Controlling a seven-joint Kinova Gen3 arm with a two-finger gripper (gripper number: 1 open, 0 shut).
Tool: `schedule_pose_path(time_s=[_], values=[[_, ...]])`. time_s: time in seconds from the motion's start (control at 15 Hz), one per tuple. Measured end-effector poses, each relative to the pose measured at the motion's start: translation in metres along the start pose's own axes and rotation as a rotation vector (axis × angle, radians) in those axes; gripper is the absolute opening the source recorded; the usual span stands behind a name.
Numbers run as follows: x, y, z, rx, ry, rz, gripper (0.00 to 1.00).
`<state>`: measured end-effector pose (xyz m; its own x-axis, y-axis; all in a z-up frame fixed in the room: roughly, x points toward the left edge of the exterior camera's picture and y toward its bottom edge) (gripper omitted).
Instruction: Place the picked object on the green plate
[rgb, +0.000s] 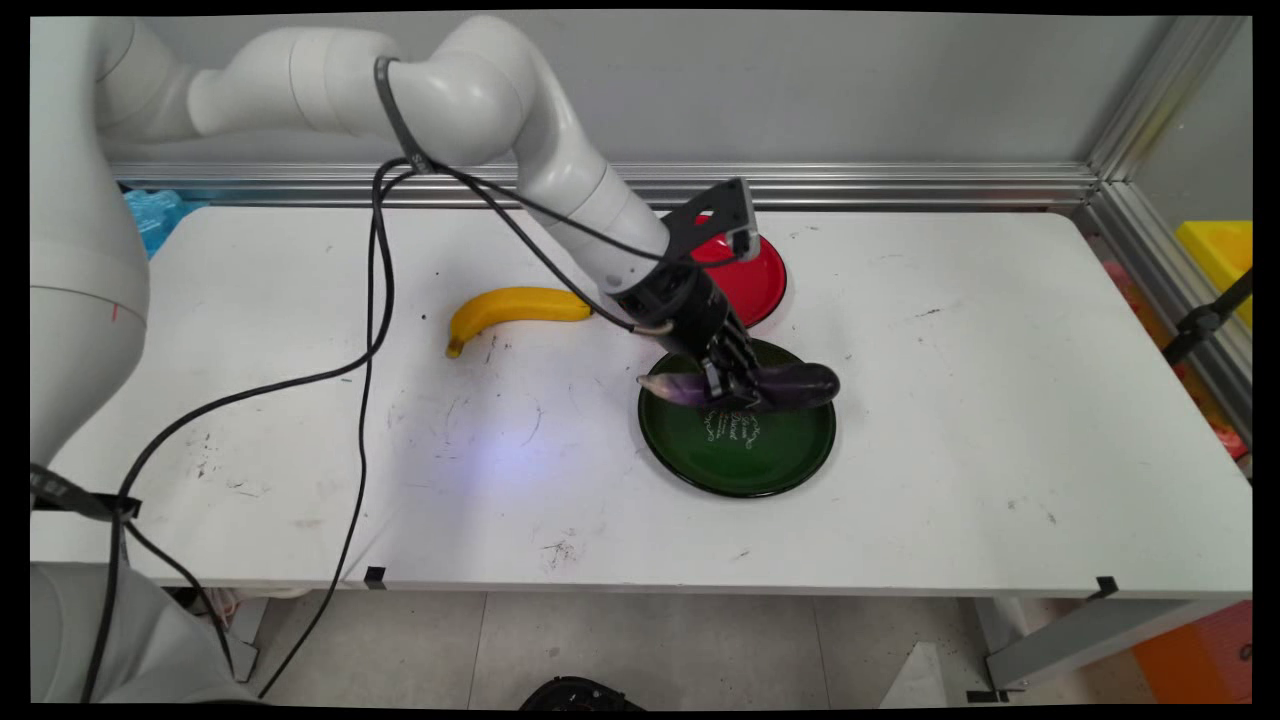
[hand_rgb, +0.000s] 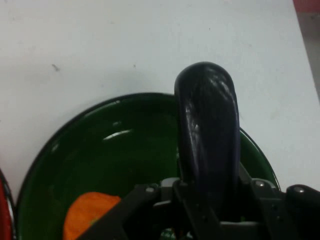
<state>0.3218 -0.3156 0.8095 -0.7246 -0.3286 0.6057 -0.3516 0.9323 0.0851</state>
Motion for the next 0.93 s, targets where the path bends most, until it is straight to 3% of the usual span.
schedule_pose_path(time_s=[0.93], values=[[-0.032,0.008,0.037,0.002,-0.020,0.020,0.00]])
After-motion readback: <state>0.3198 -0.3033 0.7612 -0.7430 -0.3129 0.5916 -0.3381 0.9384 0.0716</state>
